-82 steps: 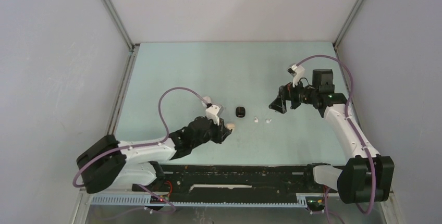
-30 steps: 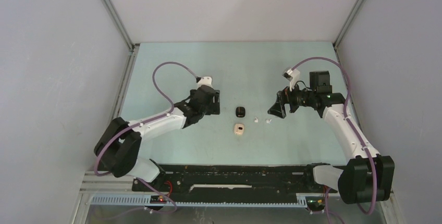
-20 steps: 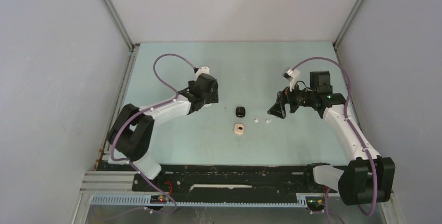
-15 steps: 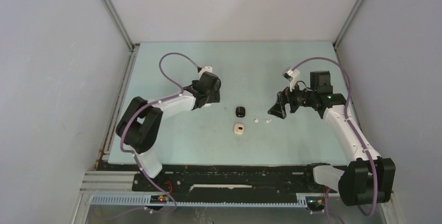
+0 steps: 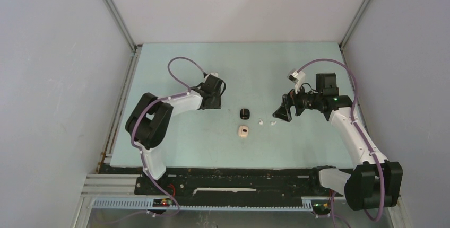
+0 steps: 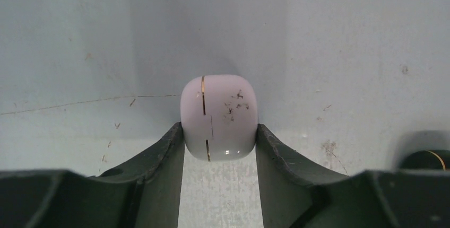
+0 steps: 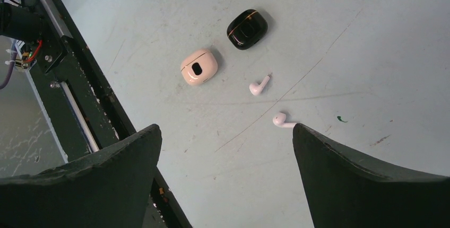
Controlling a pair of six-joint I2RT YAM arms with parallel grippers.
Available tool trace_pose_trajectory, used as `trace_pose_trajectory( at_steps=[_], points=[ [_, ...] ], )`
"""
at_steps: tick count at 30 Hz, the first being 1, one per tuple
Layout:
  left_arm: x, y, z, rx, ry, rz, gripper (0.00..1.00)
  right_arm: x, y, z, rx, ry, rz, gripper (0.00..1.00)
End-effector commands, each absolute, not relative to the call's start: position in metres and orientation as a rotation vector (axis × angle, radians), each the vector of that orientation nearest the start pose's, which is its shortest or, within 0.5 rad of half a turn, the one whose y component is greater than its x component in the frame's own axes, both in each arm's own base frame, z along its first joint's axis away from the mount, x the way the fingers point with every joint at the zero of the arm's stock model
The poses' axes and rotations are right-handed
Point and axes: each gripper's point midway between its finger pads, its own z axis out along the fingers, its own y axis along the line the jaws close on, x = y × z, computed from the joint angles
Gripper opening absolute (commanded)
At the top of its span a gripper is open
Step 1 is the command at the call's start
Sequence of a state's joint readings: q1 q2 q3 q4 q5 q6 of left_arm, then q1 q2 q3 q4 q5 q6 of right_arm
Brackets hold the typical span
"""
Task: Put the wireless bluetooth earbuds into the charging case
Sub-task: Move the charging case to the center of the board.
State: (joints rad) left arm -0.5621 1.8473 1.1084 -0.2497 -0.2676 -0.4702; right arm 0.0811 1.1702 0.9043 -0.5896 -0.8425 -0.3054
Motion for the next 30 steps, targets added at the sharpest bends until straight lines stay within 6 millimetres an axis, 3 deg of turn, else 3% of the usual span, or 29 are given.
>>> trace_pose_trajectory(
  at_steps=[1,4,7,16,20,27,30],
  points=[
    [0.37,-0.209,0.026,0.024,2.515,-0.146,0.44,0.262,0.148,0.189,-0.823,2.028,0.886,0.96],
    [0.357,-0.213,0.038,0.04,2.486,-0.187,0.4,0.262,0.148,0.188,-0.824,2.032,0.889,0.96],
    [0.332,-0.22,0.045,0.098,2.471,-0.222,0.38,0.262,0.148,0.186,-0.826,2.036,0.895,0.96],
    [0.217,-0.241,0.035,0.341,2.511,-0.331,0.35,0.261,0.153,0.177,-0.853,2.06,0.906,0.96],
    [0.177,-0.256,0.027,0.413,2.542,-0.386,0.37,0.262,0.155,0.174,-0.866,2.069,0.892,0.96],
    [0.161,-0.285,0.01,0.49,2.573,-0.419,0.52,0.262,0.156,0.166,-0.876,2.099,0.872,0.96],
    [0.16,-0.292,0.016,0.535,2.562,-0.423,0.62,0.263,0.154,0.163,-0.88,2.108,0.855,0.95]
  ],
)
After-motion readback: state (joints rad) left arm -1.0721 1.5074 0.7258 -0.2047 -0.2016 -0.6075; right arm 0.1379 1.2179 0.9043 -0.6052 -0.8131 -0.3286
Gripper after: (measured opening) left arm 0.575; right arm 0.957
